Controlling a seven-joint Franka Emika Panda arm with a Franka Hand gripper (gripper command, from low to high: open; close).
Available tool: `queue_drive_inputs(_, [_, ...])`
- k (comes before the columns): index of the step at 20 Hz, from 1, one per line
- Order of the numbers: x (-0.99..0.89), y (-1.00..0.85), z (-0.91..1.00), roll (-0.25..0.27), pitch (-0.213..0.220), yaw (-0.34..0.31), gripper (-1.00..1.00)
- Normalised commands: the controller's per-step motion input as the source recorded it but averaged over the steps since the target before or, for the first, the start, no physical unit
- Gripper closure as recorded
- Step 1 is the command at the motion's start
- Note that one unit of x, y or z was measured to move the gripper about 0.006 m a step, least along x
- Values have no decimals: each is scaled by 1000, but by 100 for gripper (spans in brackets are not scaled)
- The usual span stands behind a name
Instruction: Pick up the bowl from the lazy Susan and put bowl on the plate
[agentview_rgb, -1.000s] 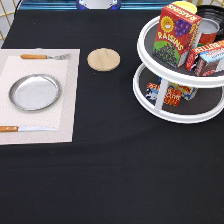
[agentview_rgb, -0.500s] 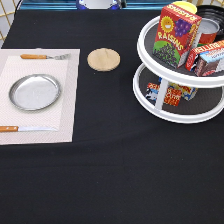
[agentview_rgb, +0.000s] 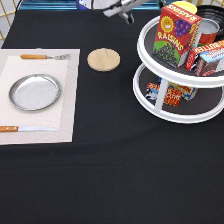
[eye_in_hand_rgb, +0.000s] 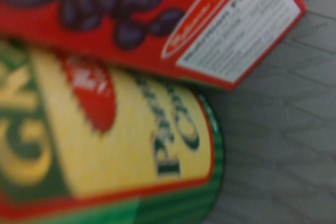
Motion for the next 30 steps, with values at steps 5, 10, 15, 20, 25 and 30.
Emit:
queue_drive_inputs(5, [60, -53, -283, 232, 75, -27, -100])
queue_drive_inputs(10, [-22, -61, -351, 164, 5, 2, -100])
queue_drive_inputs(15, [-28, -6, -325, 74, -17, 8, -100])
queue_drive_inputs(20, [0, -147, -186, 43, 0, 0, -100])
queue_drive_inputs(25, [71, -262, -121, 80, 0, 0, -100])
queue_drive_inputs(30, [355, -306, -132, 120, -6, 0, -100])
